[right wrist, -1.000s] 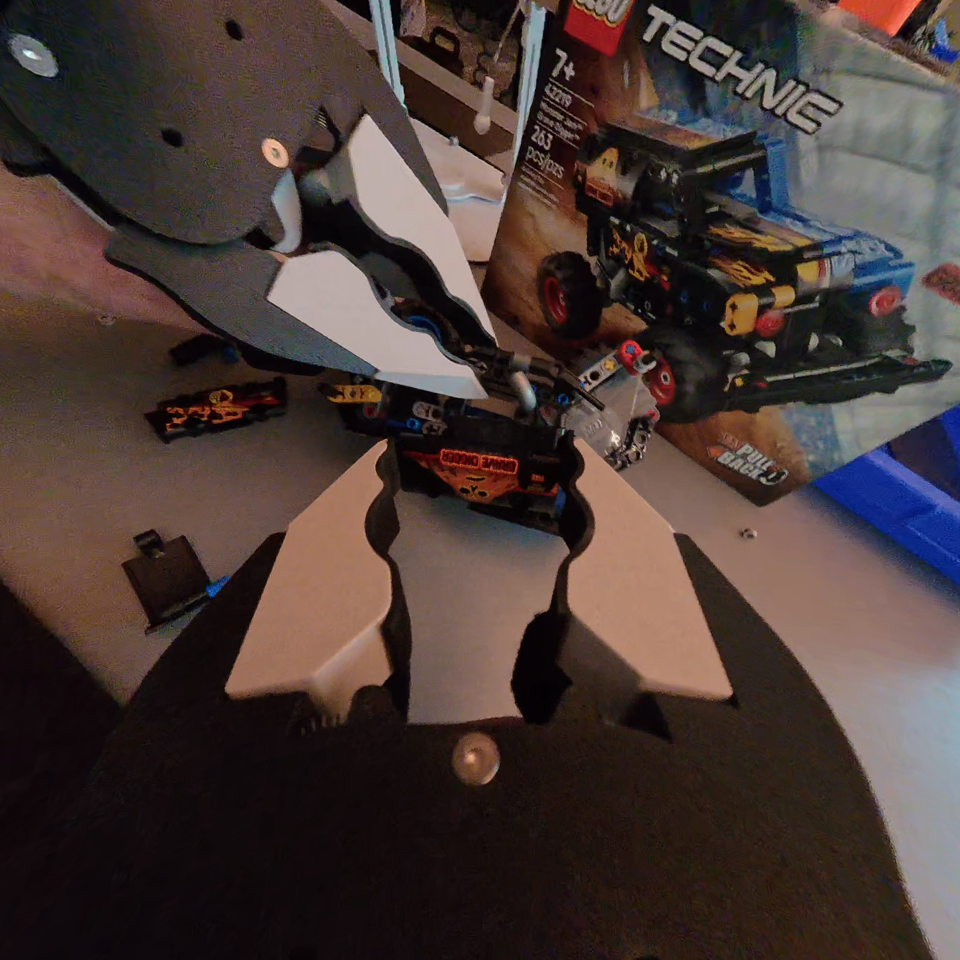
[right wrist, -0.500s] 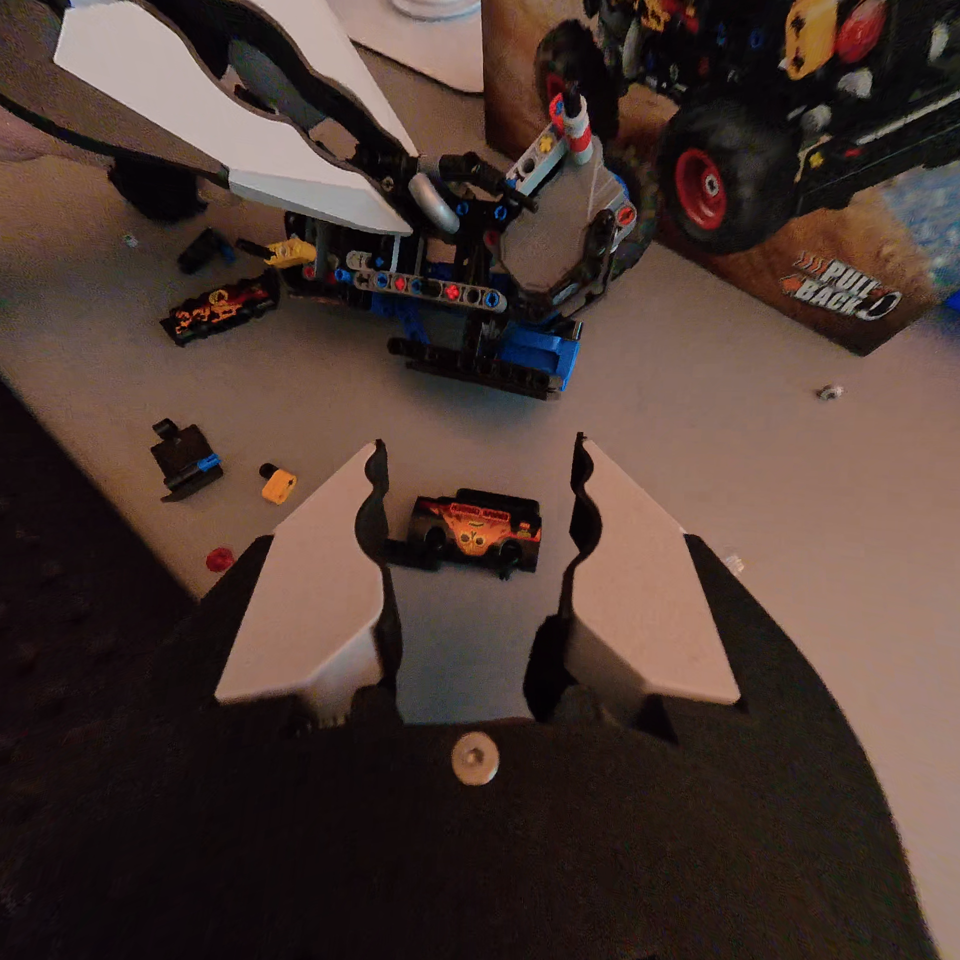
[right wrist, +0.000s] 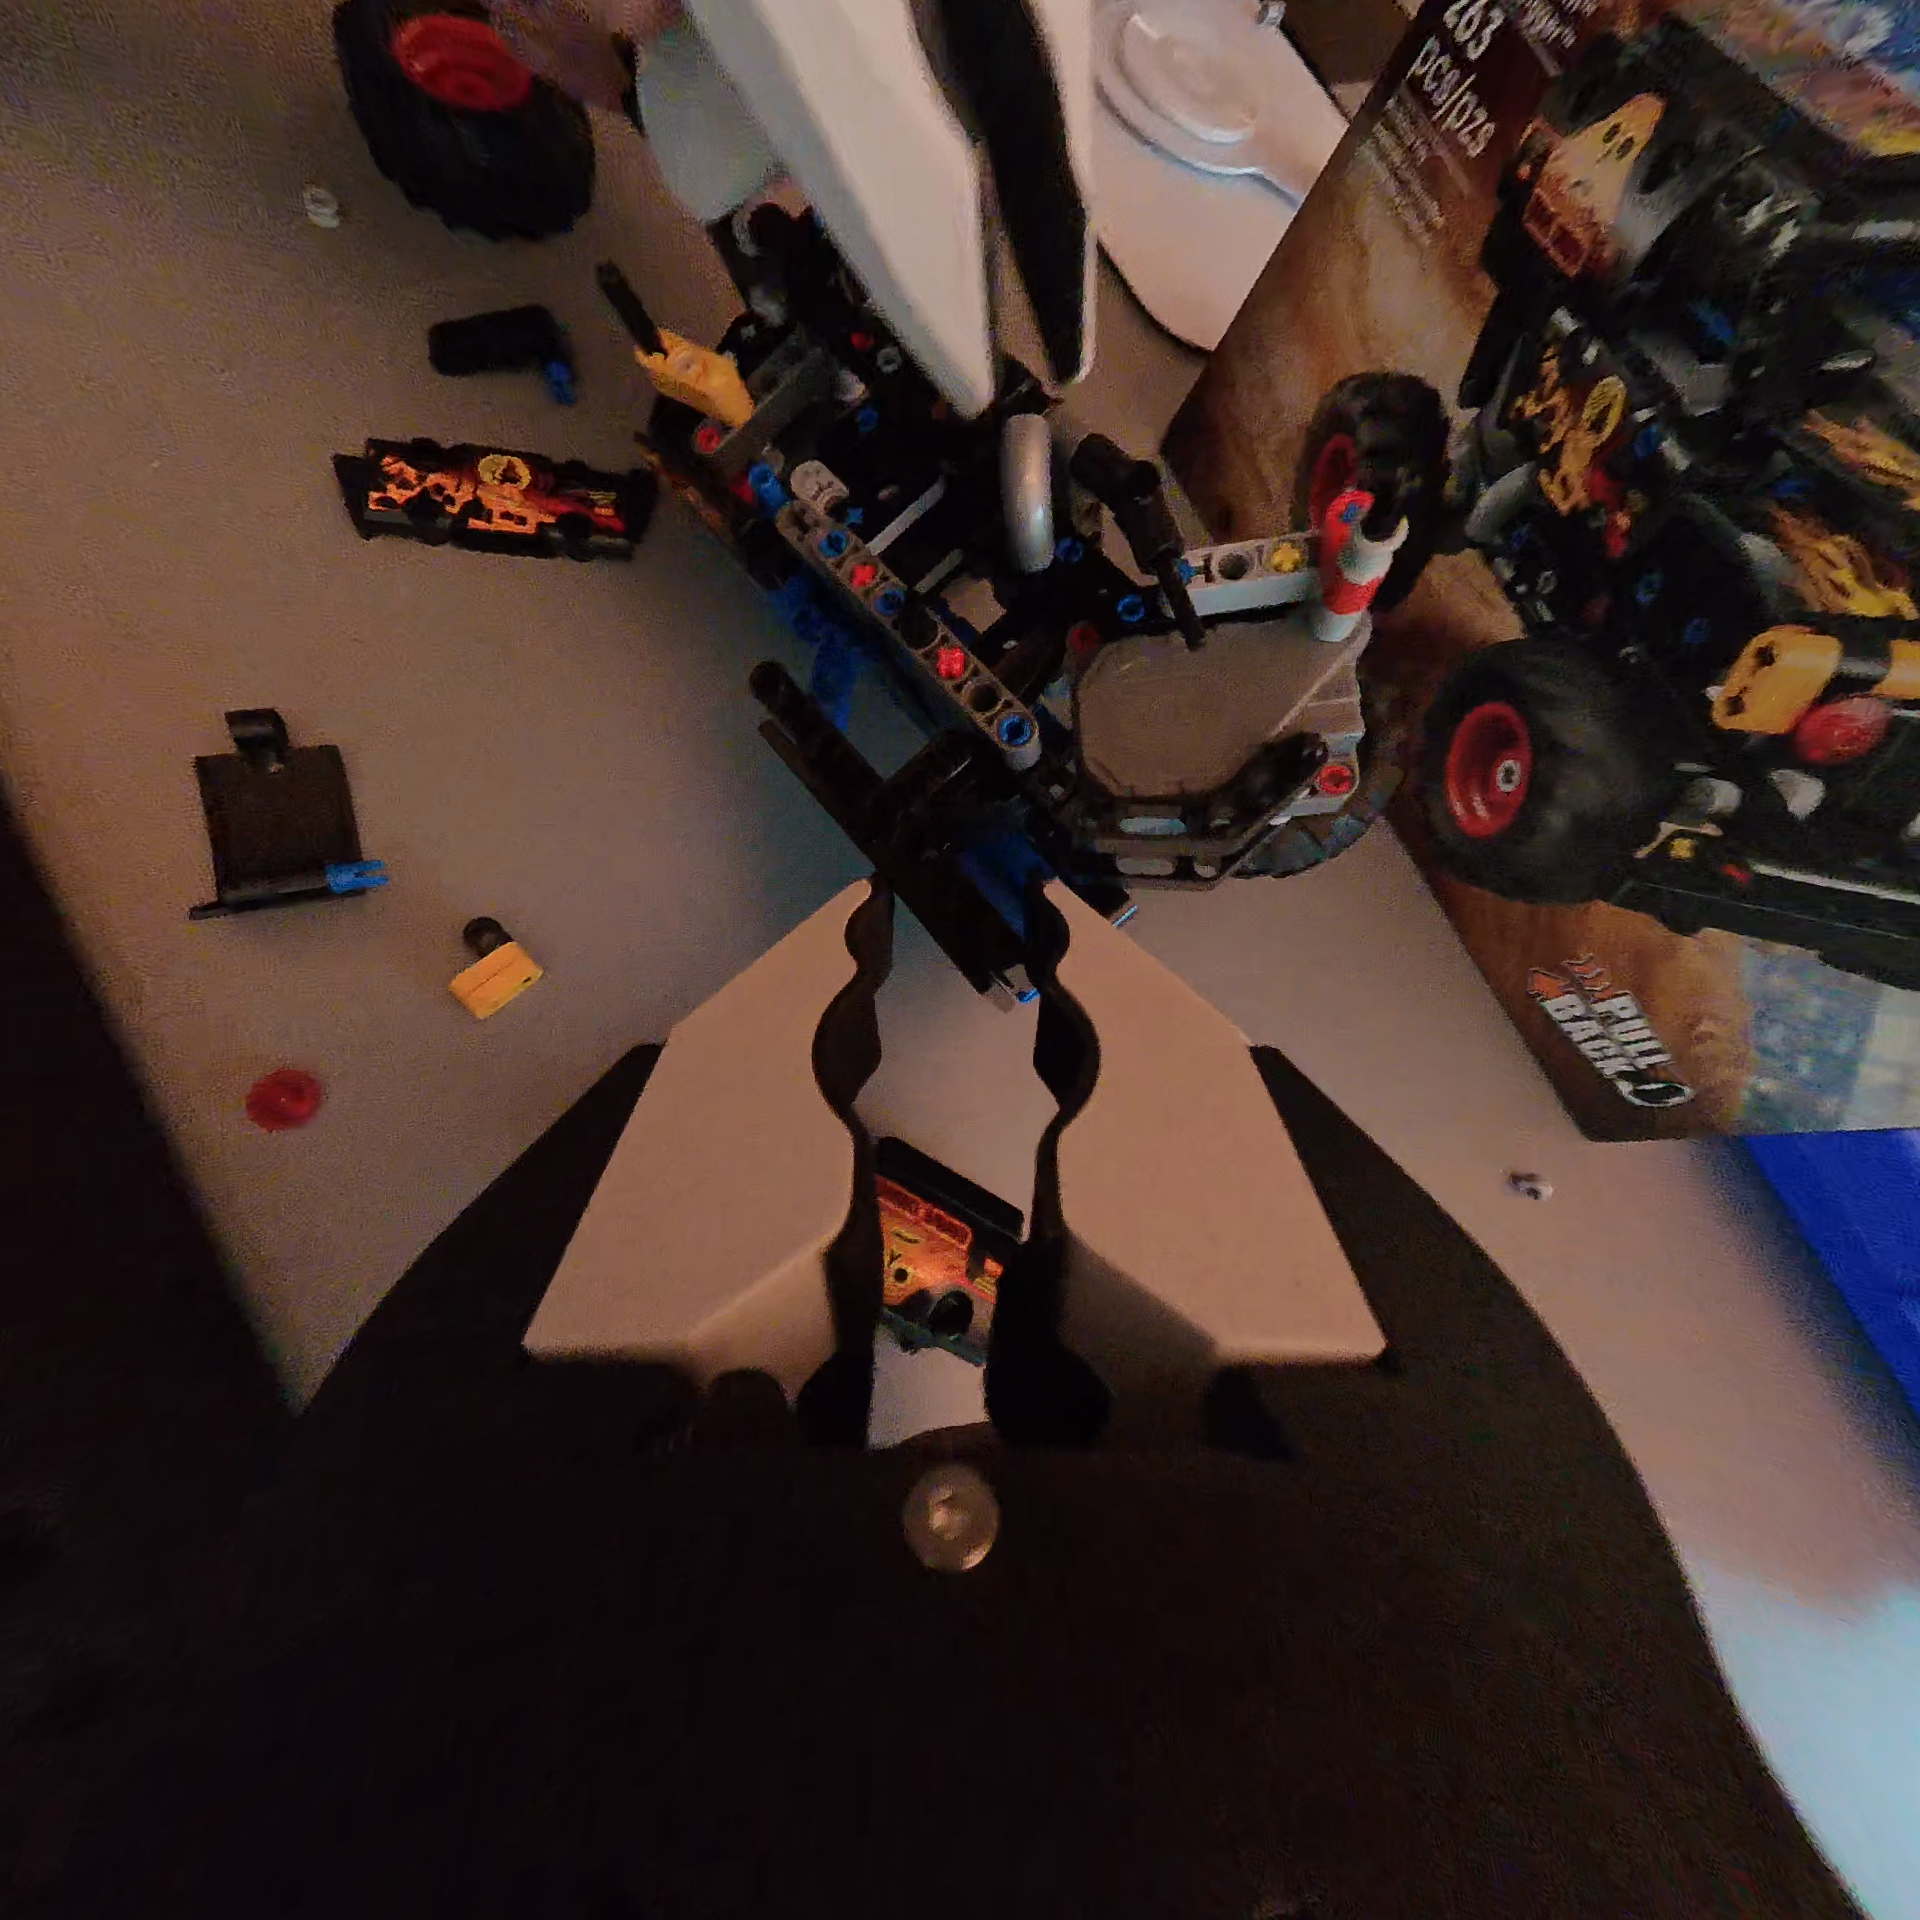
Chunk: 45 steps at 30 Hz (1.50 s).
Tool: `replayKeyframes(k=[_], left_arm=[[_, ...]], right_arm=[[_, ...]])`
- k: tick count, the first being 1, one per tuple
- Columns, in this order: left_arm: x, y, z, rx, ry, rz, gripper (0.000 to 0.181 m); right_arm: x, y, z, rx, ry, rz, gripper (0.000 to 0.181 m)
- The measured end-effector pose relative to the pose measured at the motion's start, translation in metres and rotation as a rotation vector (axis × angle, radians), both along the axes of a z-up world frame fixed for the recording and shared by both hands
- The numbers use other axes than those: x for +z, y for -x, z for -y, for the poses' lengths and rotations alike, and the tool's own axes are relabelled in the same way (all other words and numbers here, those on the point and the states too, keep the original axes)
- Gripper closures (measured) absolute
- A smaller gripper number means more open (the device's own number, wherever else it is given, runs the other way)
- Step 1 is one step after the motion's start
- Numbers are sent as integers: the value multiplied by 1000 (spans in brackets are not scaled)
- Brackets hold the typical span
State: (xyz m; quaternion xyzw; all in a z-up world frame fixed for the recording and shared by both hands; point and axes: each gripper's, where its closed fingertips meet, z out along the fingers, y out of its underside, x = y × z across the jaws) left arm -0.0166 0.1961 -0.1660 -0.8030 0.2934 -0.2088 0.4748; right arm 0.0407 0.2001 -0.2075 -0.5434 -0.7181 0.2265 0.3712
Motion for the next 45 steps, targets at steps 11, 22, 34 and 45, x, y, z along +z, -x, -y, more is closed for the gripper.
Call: replayKeyframes(k=[11, 22, 34, 45], left_arm=[[20, -23, 33, -106, -179, -422, 147], [-11, -44, 28, -162, -122, -394, 167], [-18, -42, 26, -148, -160, -469, 157], [-20, -44, 22, -107, -358, -738, 156]], right_arm=[[25, 8, 29, 79, 306, -155, 172], [33, 6, 36, 115, 471, -221, 172], [42, 4, 33, 89, 591, -291, 172], [31, 1, 28, 53, 579, -249, 171]])
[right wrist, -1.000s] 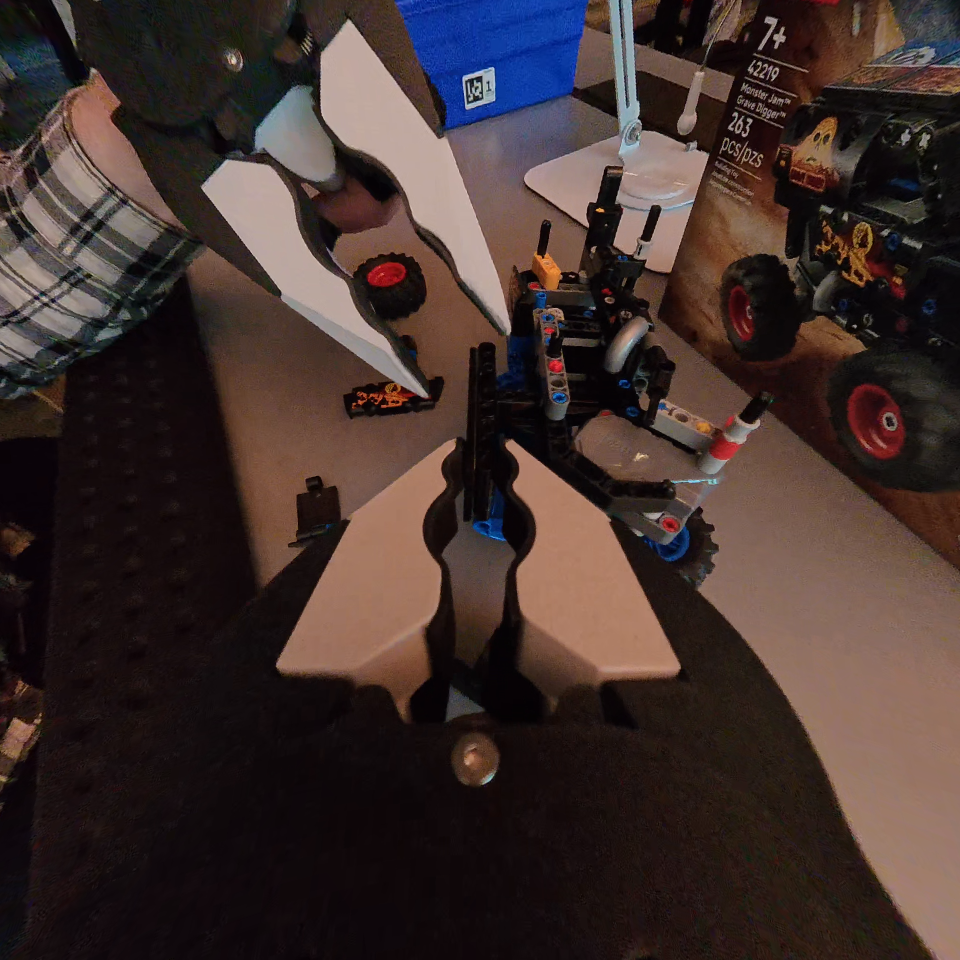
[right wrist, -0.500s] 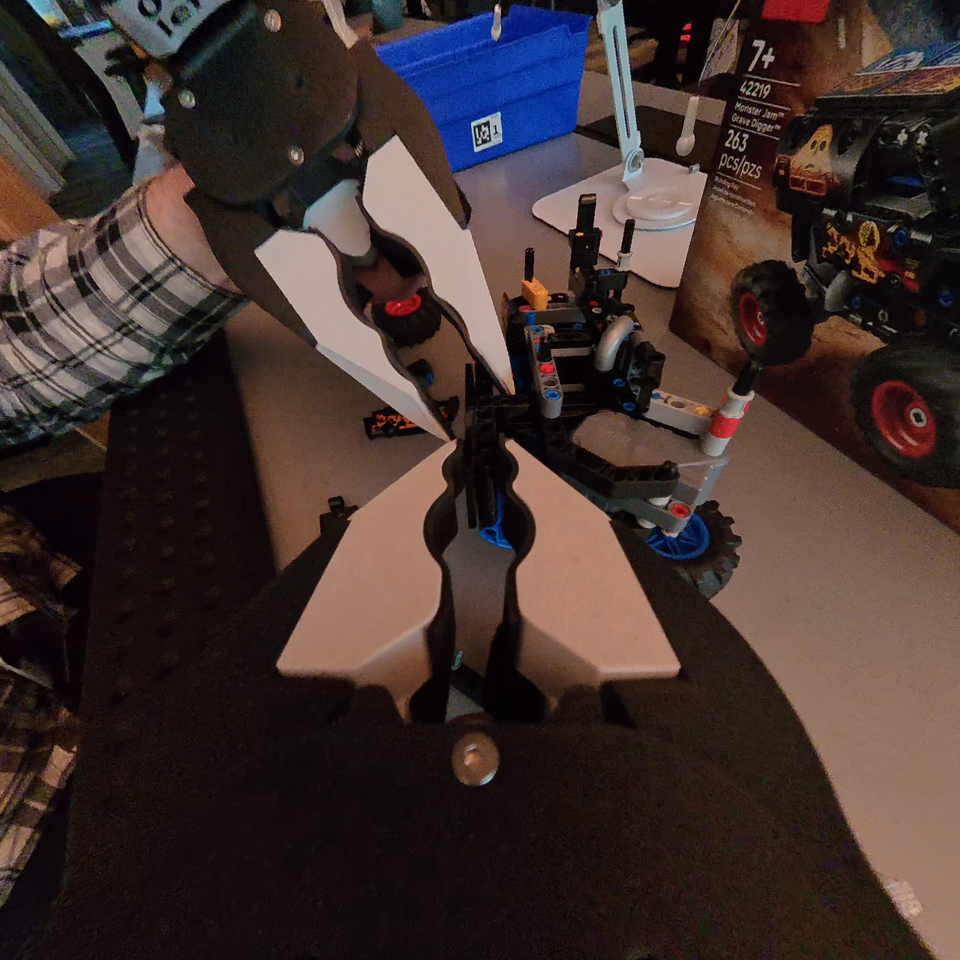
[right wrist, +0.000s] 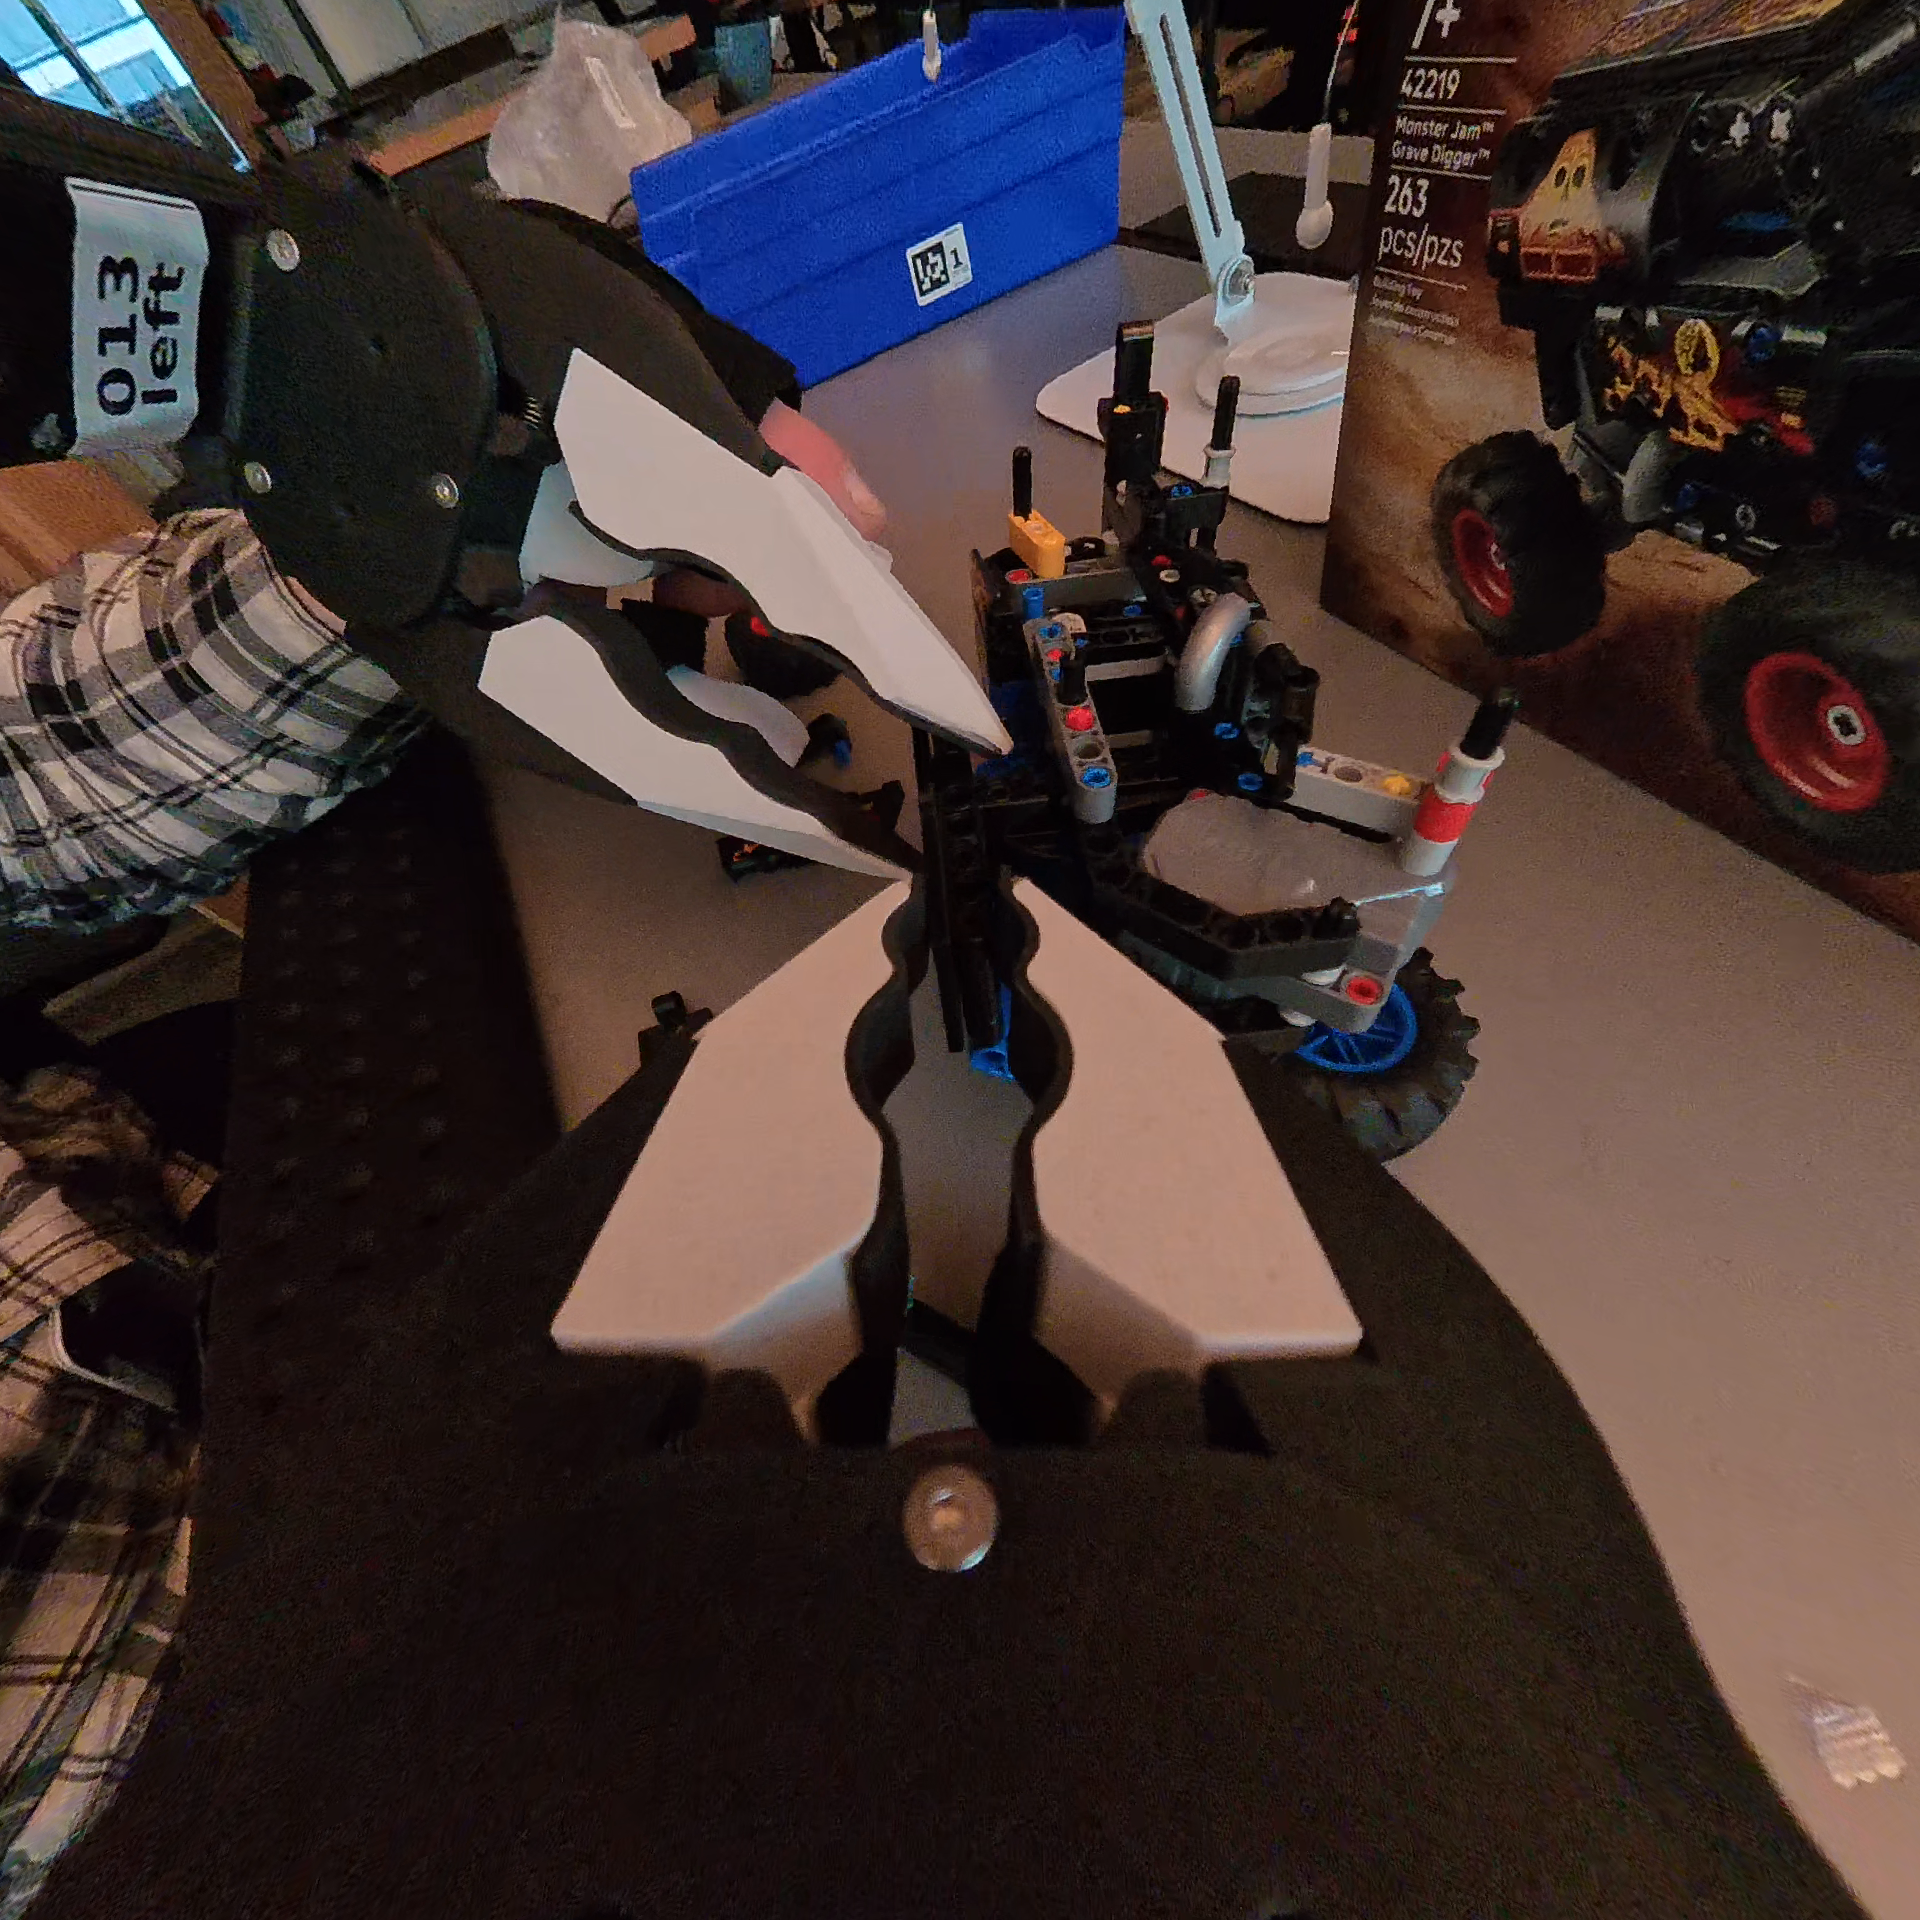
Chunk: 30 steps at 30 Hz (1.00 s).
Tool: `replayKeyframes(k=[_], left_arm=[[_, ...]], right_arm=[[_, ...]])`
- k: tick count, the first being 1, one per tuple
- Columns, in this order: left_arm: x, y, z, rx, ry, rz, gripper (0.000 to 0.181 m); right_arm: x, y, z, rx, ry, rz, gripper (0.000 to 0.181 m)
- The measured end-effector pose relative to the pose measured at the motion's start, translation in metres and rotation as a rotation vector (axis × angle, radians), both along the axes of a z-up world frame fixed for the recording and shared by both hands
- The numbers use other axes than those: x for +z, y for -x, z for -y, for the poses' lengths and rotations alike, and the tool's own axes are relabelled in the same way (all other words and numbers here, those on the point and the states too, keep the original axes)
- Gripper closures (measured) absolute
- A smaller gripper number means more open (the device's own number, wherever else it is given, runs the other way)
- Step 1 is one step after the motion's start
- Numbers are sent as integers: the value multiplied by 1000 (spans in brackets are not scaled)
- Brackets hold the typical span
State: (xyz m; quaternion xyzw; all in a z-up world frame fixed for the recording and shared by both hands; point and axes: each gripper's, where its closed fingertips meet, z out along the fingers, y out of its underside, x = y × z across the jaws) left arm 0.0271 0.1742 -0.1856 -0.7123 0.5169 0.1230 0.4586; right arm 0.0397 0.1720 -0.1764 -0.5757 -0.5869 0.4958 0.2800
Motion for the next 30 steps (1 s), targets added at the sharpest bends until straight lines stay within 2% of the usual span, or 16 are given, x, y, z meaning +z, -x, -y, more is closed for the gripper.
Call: replayKeyframes(k=[3, 5, 13, 16, 18, 19, 20, 22, 24, 25, 26, 30], left_arm=[[3, -7, 5, -20, -18, 14, 161], [-2, -3, 5, -7, -29, -37, 165], [-33, -1, 15, 11, 21, -102, 179], [-49, -4, 19, -32, 44, -146, 181], [-70, -29, 36, -165, 138, -104, 177], [-71, -35, 36, -185, 107, -143, 177], [-70, -34, 34, -170, 119, -159, 178], [-60, -25, 32, -133, 123, -84, 180], [-44, -11, 29, -94, 59, -71, 181], [-34, -6, 26, -73, 25, -41, 179], [-27, -3, 24, -56, 10, -15, 168], [-25, 10, 23, -17, 23, -14, 160]], right_arm=[[-6, 2, 2, 3, -24, 19, 171], [-11, 5, 3, 6, -39, 41, 171], [-43, 8, 5, -9, -65, 185, 169], [-60, 8, 3, -22, -102, 257, 168], [-50, 15, -1, -41, -73, 212, 168], [-48, 17, -2, -45, -81, 211, 168], [-48, 17, -3, -49, -104, 215, 168], [-45, 16, -3, -43, -88, 199, 168], [-45, 14, -2, -36, -94, 176, 167], [-46, 14, -1, -29, -103, 175, 167], [-47, 13, 0, -20, -107, 182, 166], [-44, 14, 5, 16, -89, 149, 167]])
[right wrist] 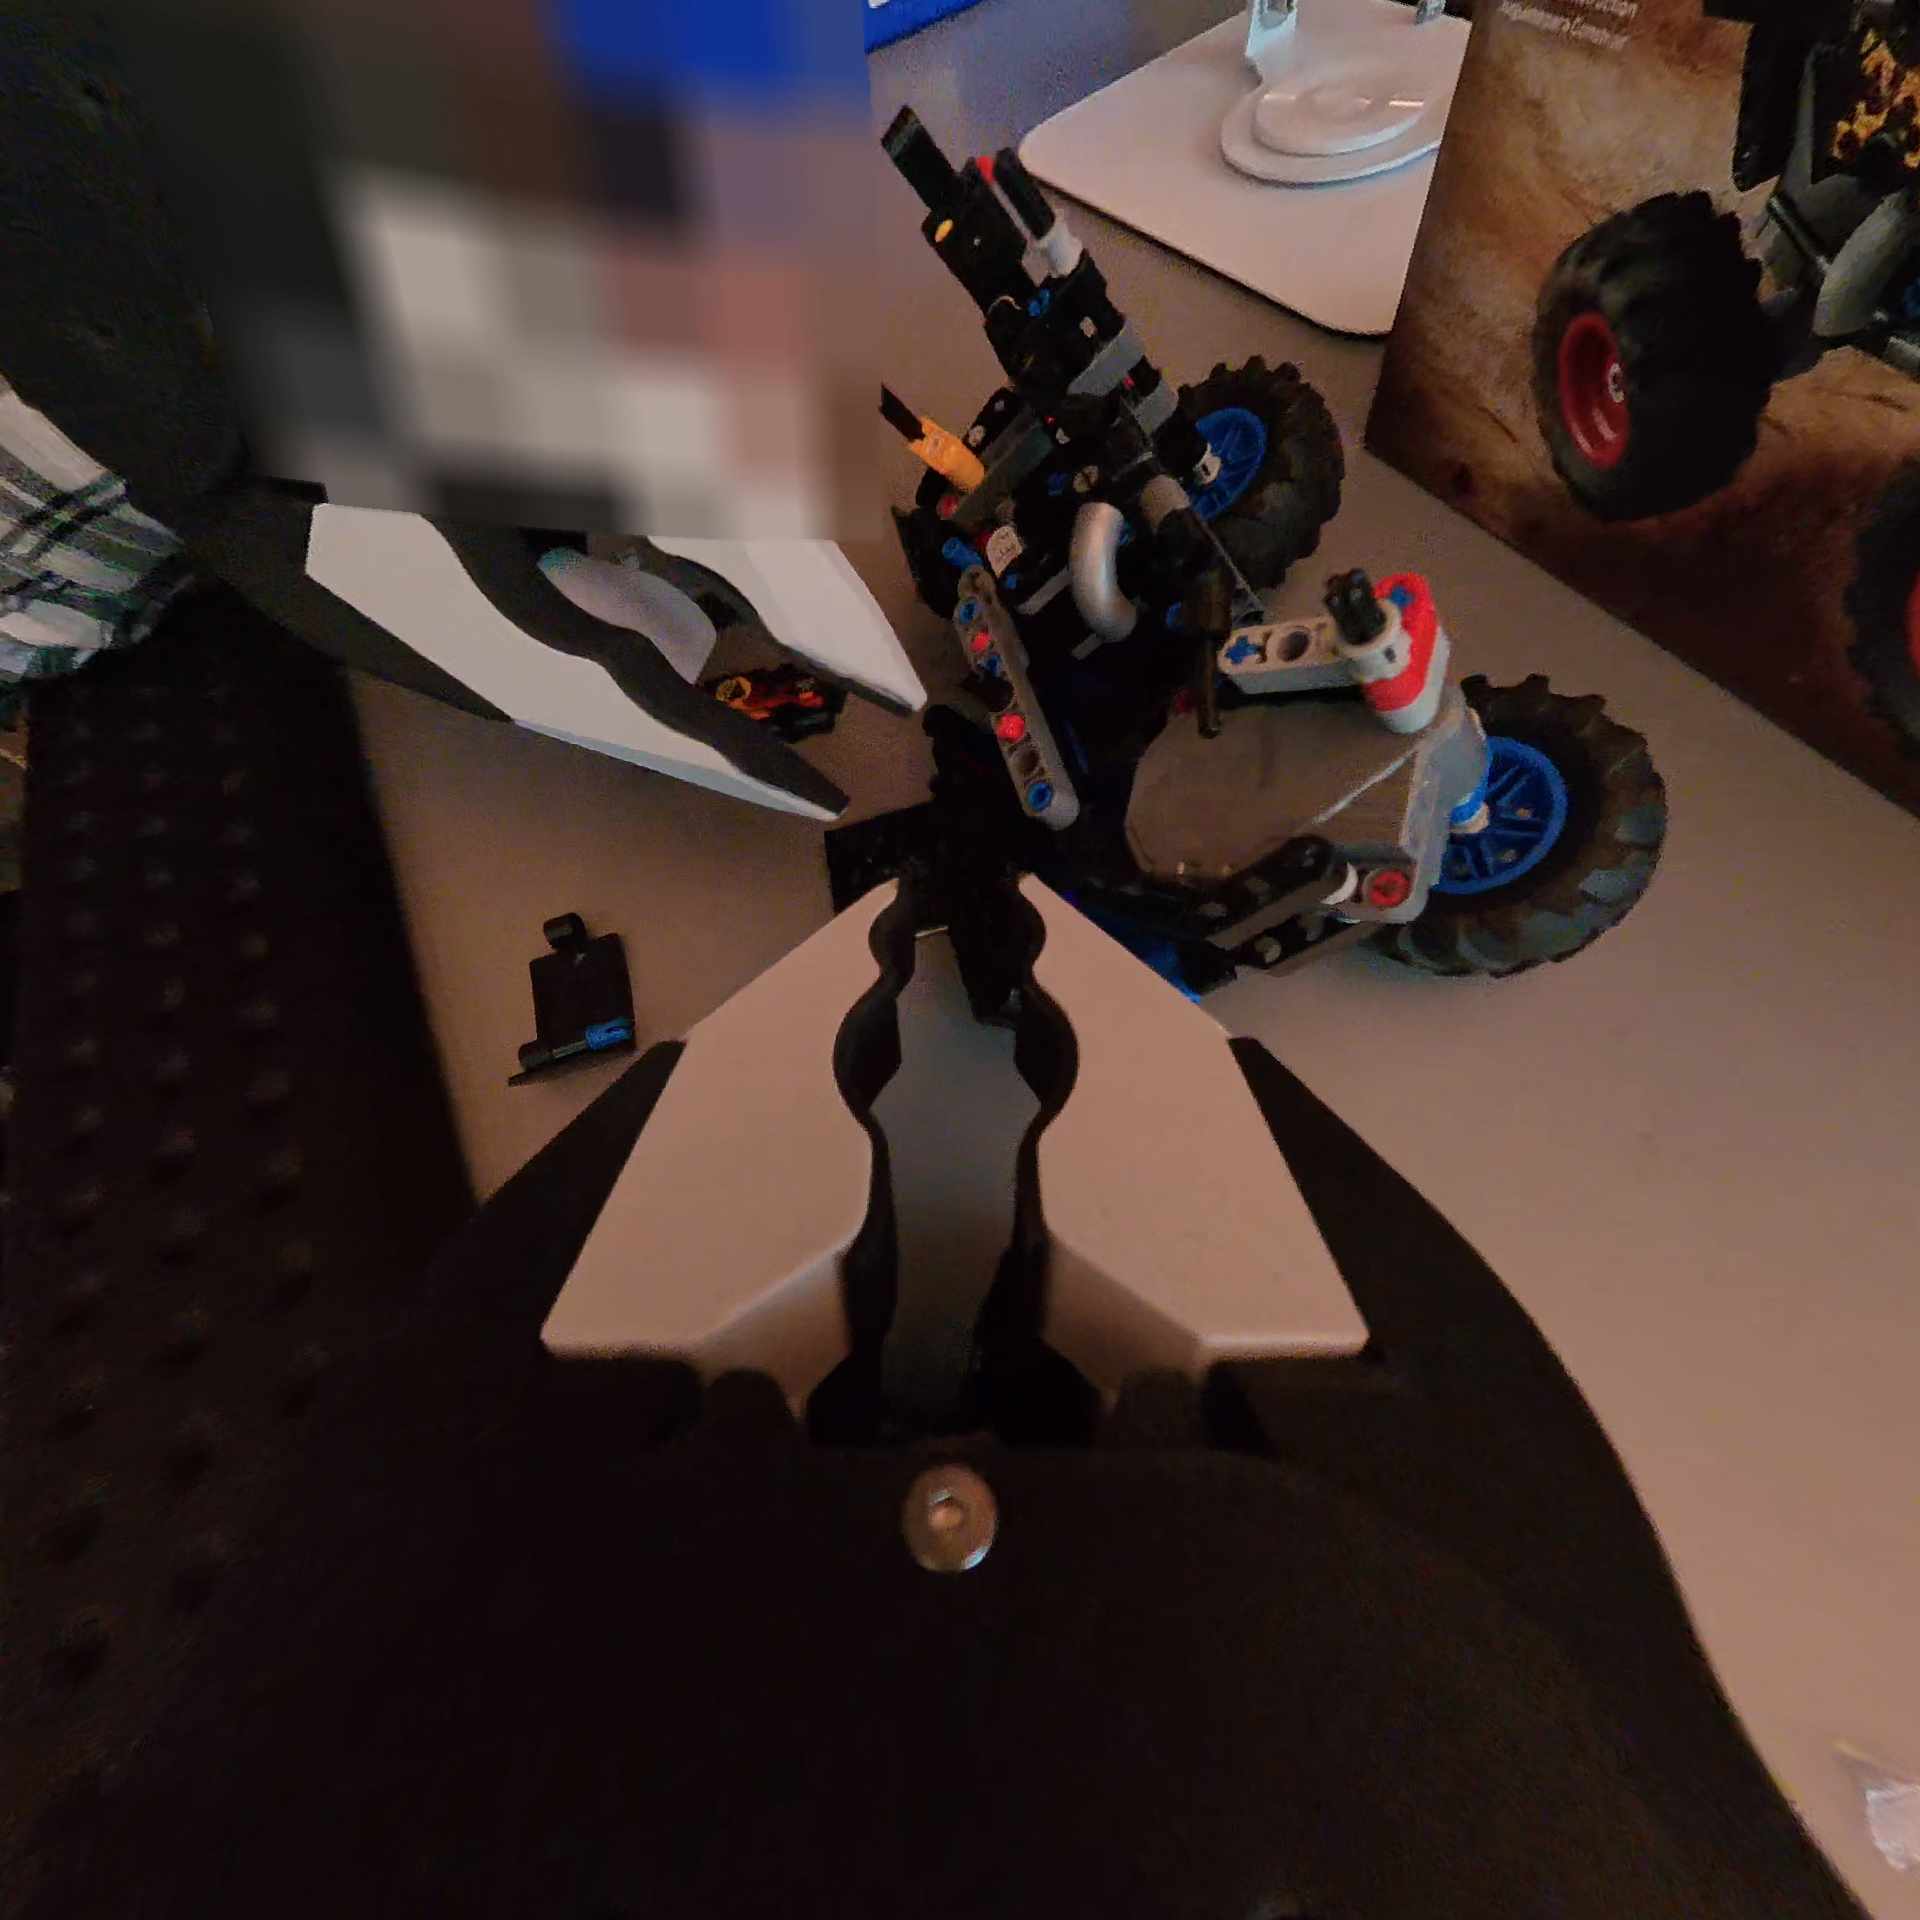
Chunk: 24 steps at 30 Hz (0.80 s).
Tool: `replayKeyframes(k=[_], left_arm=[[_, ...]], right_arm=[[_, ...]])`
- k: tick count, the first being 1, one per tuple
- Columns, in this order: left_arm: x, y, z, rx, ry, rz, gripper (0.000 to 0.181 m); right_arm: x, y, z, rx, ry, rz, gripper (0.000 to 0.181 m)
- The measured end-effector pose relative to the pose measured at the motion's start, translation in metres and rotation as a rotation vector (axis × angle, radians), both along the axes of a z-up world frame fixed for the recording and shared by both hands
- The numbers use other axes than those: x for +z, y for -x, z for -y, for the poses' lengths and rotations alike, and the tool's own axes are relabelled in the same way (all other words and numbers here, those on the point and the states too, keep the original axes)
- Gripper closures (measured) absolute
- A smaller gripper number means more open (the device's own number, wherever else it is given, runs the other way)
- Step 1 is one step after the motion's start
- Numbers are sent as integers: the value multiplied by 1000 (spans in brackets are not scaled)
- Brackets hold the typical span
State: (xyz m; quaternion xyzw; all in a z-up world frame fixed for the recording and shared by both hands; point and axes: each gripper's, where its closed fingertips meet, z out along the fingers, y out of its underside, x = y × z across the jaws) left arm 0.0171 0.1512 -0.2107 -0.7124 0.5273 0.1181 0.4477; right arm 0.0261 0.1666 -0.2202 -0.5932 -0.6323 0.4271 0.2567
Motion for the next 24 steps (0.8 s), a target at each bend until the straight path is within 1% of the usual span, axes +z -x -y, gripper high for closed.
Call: replayKeyframes(k=[1, 3, 4, 6, 8, 10, 12, 13, 15, 18, 20, 21, 24], left_arm=[[-4, 1, 0, 10, 24, 5, 158], [-13, 8, -4, 51, 40, -50, 148], [-15, 12, -5, 70, 56, -57, 149], [-26, 14, -5, 98, 138, -10, 150], [-37, 20, -12, 111, 136, -60, 160], [-34, 17, -18, 108, 115, -50, 172], [-32, 15, -22, 131, 146, 6, 175], [-30, 14, -25, 147, 154, 45, 176], [-23, 9, -27, 172, 174, 134, 176], [-16, 3, -34, 214, 181, 236, 176], [-13, -1, -38, 233, 182, 272, 176], [-11, -4, -39, 237, 188, 298, 176], [-5, -6, -44, 260, 182, 349, 176]], right_arm=[[2, 0, -1, -6, -5, -10, 168], [4, -3, -3, -17, -23, -18, 166], [3, -5, -6, -26, -42, -16, 165], [0, -9, -9, -39, -88, 4, 162], [-1, -10, -10, -51, -124, 19, 157], [-4, -10, -10, -61, -154, 37, 156], [-6, -11, -15, -89, -201, 60, 153], [-4, -12, -18, -111, -206, 57, 151], [0, -13, -25, -175, -194, 51, 140], [4, -16, -33, -287, -159, 36, 137], [10, -14, -39, -361, -144, -2, 136], [17, -13, -41, -380, -157, -40, 140], [27, -11, -45, -397, -214, -70, 146]])
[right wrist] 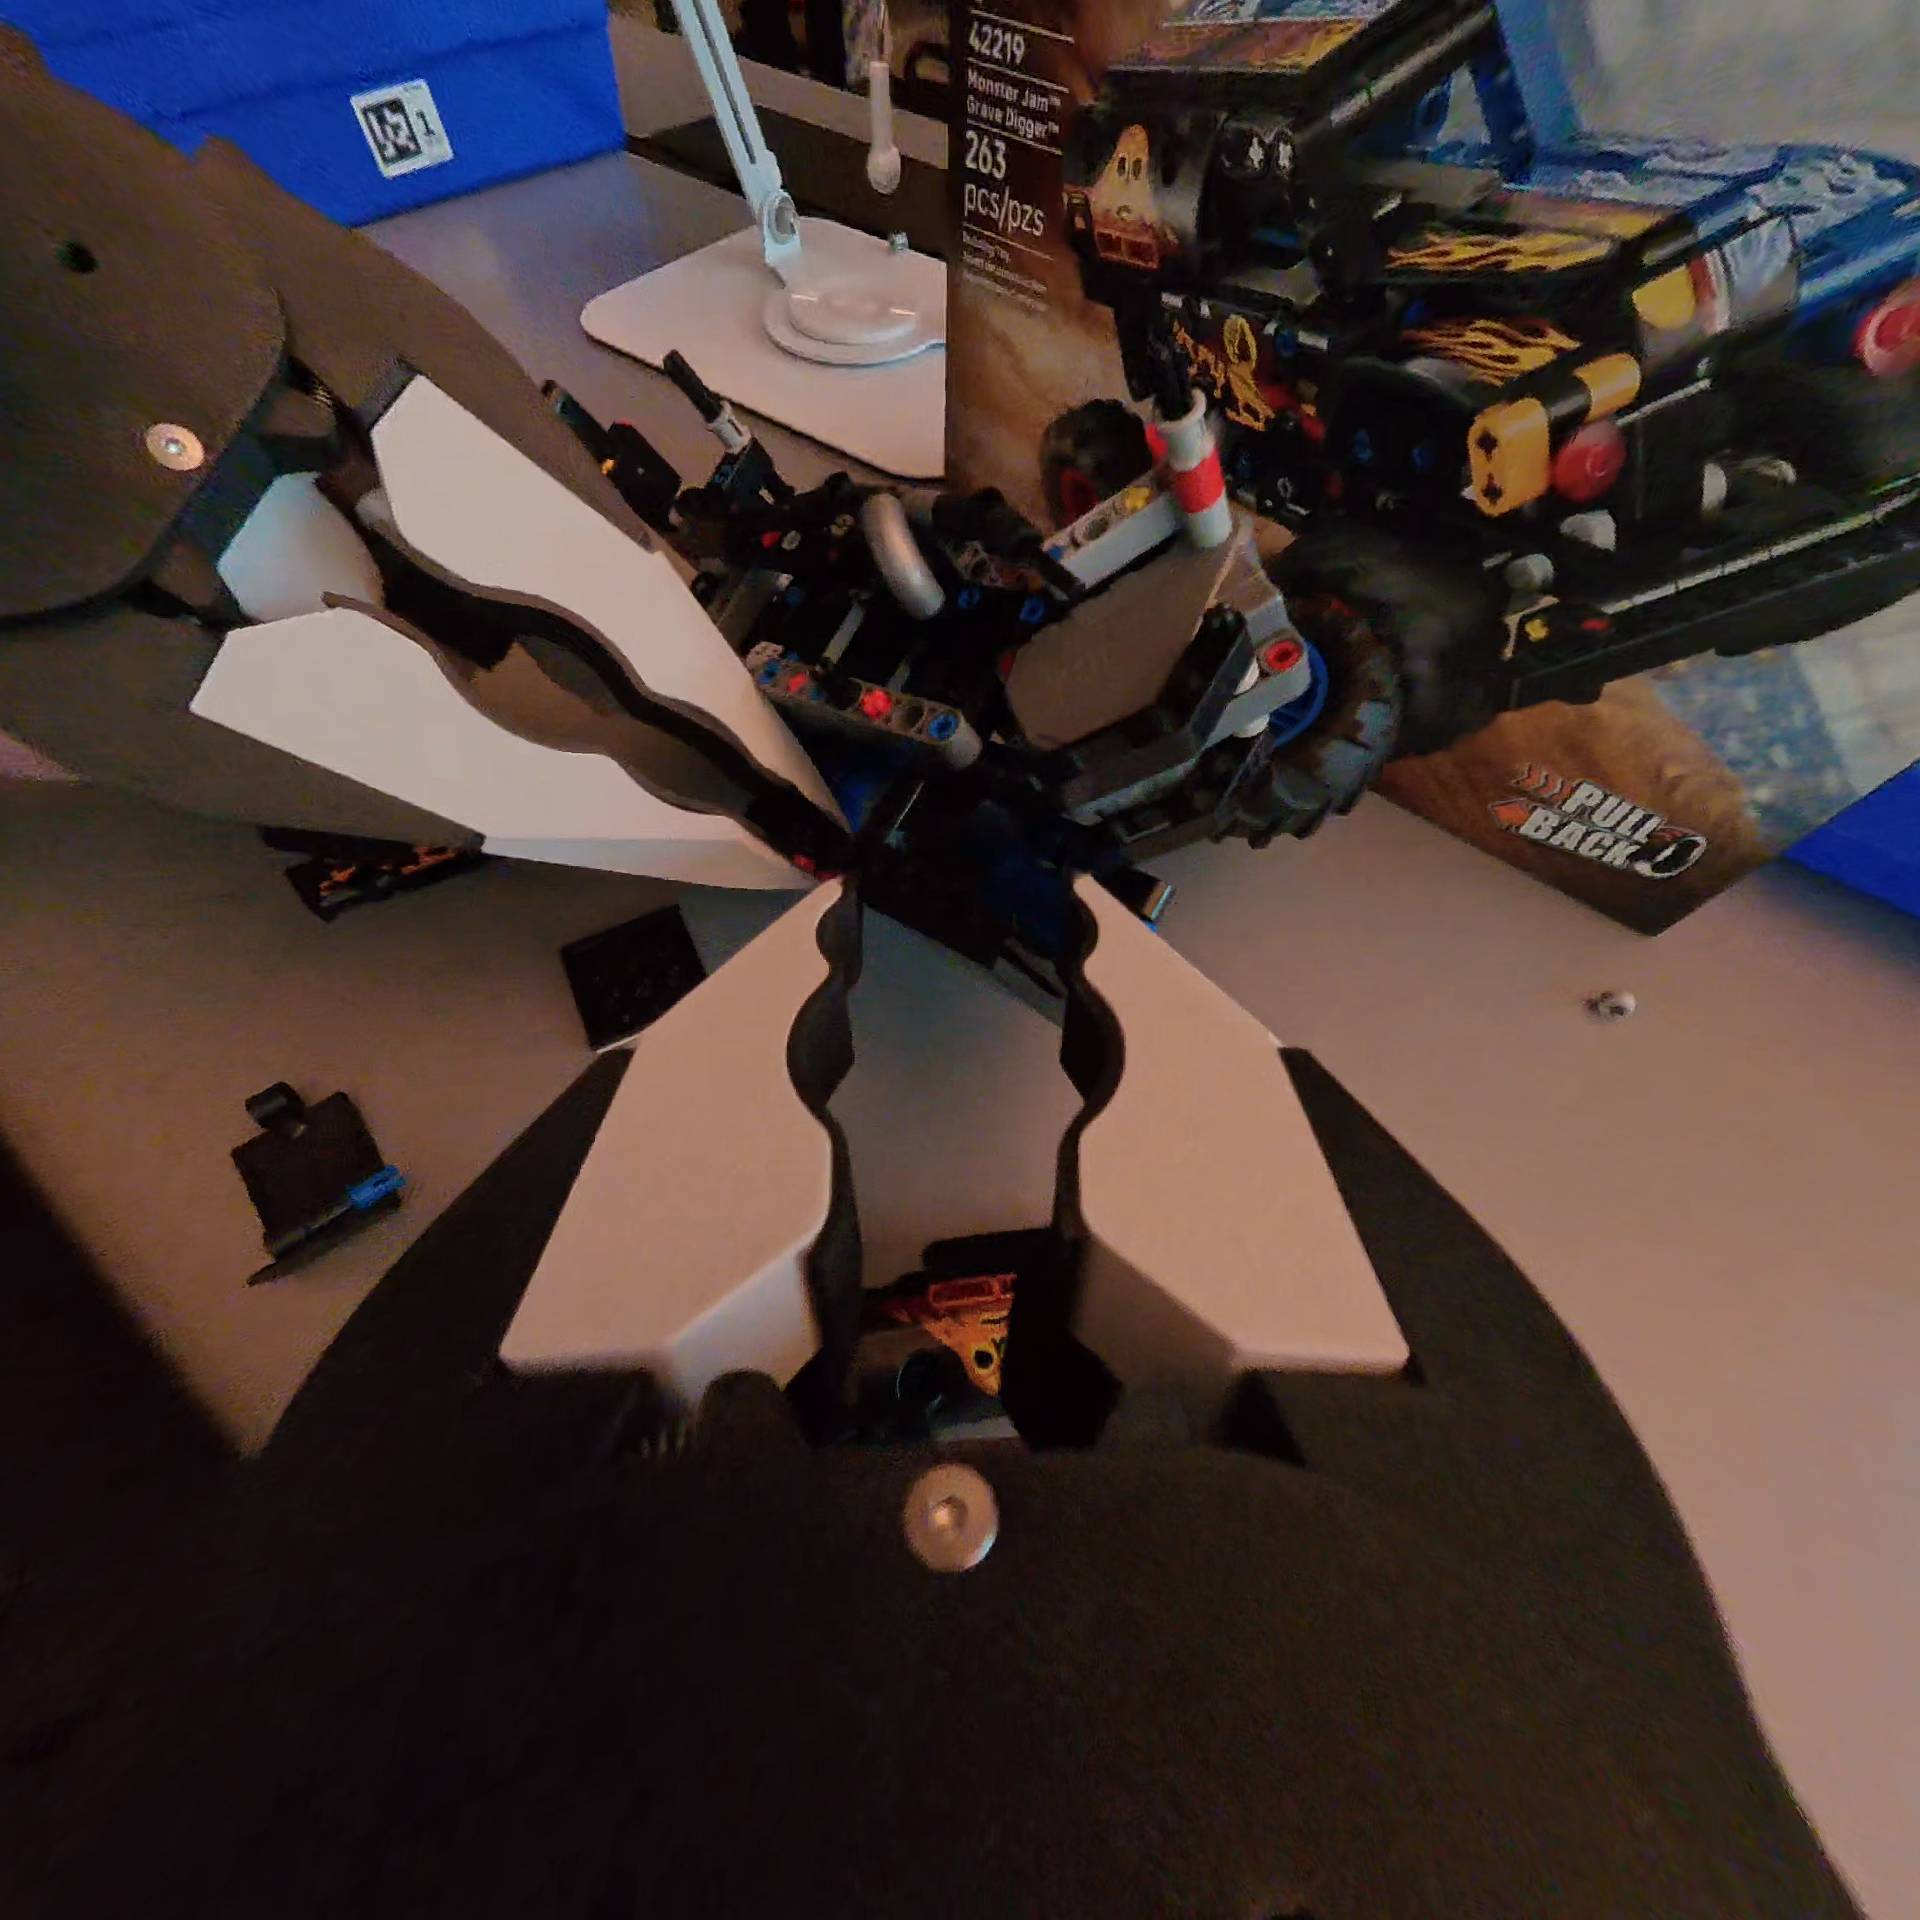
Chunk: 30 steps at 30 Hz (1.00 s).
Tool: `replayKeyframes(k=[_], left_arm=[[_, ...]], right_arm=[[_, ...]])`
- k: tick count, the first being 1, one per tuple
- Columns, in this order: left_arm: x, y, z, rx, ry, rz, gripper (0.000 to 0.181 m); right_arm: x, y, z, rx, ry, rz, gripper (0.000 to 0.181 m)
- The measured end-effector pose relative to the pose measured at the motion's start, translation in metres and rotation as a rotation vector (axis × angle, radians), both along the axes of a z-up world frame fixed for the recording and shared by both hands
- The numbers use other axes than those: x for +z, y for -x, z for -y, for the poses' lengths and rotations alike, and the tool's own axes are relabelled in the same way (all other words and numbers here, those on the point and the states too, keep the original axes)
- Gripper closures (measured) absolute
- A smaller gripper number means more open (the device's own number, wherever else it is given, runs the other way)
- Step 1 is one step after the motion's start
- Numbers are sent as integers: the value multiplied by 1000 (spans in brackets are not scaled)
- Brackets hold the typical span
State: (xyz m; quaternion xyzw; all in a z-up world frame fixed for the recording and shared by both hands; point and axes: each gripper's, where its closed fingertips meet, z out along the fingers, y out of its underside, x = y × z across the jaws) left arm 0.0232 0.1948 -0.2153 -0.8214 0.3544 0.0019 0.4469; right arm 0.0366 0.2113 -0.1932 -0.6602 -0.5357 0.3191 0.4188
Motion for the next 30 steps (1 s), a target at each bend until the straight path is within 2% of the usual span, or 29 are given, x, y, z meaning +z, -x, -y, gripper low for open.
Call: replayKeyframes(k=[5, 11, 15, 19, 22, 30], left_arm=[[9, 0, -5, 24, -12, 87, 176], [18, -2, -7, 24, -24, 173, 176], [29, -3, -9, 33, -37, 277, 176], [41, -4, -11, 38, -38, 415, 176], [44, -6, -10, 27, -43, 430, 176], [53, -12, -12, 17, -46, 520, 176]], right_arm=[[12, -2, -7, -62, -156, 3, 146], [23, -4, -9, -80, -185, -49, 147], [38, -4, -12, -142, -289, -79, 150], [50, -6, -13, -182, -308, -137, 150], [54, -5, -14, -166, -269, -185, 150], [67, -10, -16, -227, -491, -160, 151]])
